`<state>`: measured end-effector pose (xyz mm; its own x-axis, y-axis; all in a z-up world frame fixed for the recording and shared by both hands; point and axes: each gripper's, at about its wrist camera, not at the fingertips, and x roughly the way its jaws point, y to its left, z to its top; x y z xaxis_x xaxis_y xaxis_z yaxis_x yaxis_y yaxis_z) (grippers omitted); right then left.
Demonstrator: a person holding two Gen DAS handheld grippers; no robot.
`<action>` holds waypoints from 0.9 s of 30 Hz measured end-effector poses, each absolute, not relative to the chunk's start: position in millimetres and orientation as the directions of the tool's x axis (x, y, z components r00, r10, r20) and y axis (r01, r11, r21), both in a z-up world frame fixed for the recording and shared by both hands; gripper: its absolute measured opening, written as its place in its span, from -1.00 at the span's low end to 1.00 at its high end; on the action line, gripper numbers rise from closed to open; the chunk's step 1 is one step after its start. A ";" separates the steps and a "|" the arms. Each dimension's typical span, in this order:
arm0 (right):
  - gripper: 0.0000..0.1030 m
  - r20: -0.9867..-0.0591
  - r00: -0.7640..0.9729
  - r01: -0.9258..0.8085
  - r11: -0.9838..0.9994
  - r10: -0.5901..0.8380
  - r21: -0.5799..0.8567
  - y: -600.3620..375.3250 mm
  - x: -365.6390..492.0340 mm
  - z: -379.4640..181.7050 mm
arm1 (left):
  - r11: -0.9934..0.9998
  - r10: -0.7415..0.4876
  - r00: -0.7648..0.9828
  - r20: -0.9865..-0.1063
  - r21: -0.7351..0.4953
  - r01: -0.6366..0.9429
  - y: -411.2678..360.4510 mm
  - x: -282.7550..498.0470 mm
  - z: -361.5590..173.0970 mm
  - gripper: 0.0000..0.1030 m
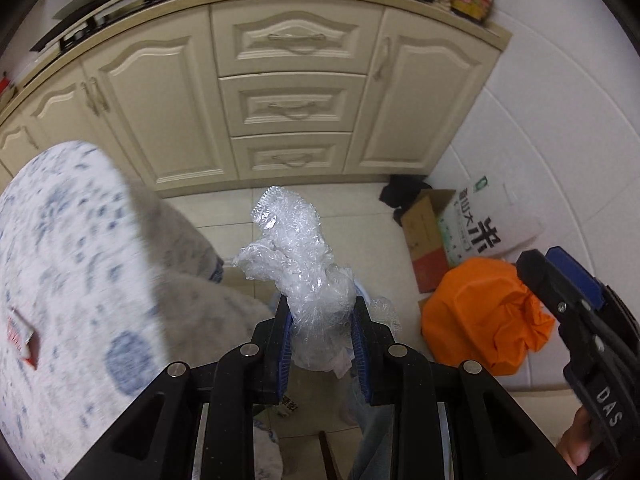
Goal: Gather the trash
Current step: 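Carry the packet and plastic wrap over the blue bin, then open both grippers to drop the packet and plastic wrap into the bin, then move both open grippers back over the trash on the table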
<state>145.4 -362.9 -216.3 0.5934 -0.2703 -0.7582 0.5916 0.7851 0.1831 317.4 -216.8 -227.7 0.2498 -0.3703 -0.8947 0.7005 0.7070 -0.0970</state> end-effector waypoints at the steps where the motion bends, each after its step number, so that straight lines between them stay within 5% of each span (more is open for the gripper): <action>1: 0.02 -0.763 0.587 0.599 0.780 -0.273 0.182 -367.2 143.8 -218.8 | 0.704 -0.367 0.246 -0.897 -0.095 0.704 -224.5 318.5 -231.0 -0.52; 4: 0.08 -0.771 0.576 0.607 0.773 -0.272 0.182 -375.9 141.5 -224.1 | 0.712 -0.336 0.230 -0.914 -0.087 0.696 -242.9 326.8 -242.4 0.01; 5: 0.21 -0.773 0.571 0.615 0.768 -0.276 0.180 -379.2 141.0 -226.5 | 0.719 -0.328 0.237 -0.914 -0.079 0.691 -248.1 330.8 -245.7 0.42; 7: 0.64 -0.776 0.563 0.631 0.754 -0.284 0.182 -385.1 138.9 -230.5 | 0.738 -0.312 0.266 -0.912 -0.057 0.672 -256.9 335.6 -252.5 0.67; 8: 0.83 -0.772 0.565 0.640 0.745 -0.291 0.187 -387.9 136.8 -232.0 | 0.741 -0.298 0.269 -0.916 -0.044 0.670 -260.6 336.3 -255.4 0.66; 12: 0.99 -0.779 0.543 0.674 0.716 -0.313 0.183 -396.3 133.6 -236.7 | 0.753 -0.259 0.261 -0.930 -0.025 0.658 -276.2 340.2 -268.2 0.67; 27: 0.99 -0.823 0.494 0.729 0.648 -0.278 0.219 -404.4 132.1 -251.1 | 0.756 -0.222 0.256 -0.941 0.000 0.655 -289.5 339.5 -284.4 0.67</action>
<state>132.1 -404.4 -251.1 0.4944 -0.2784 -0.8234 0.7294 0.6481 0.2188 339.5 -289.5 -284.4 0.2565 -0.2219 -0.9407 0.6550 0.7556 0.0003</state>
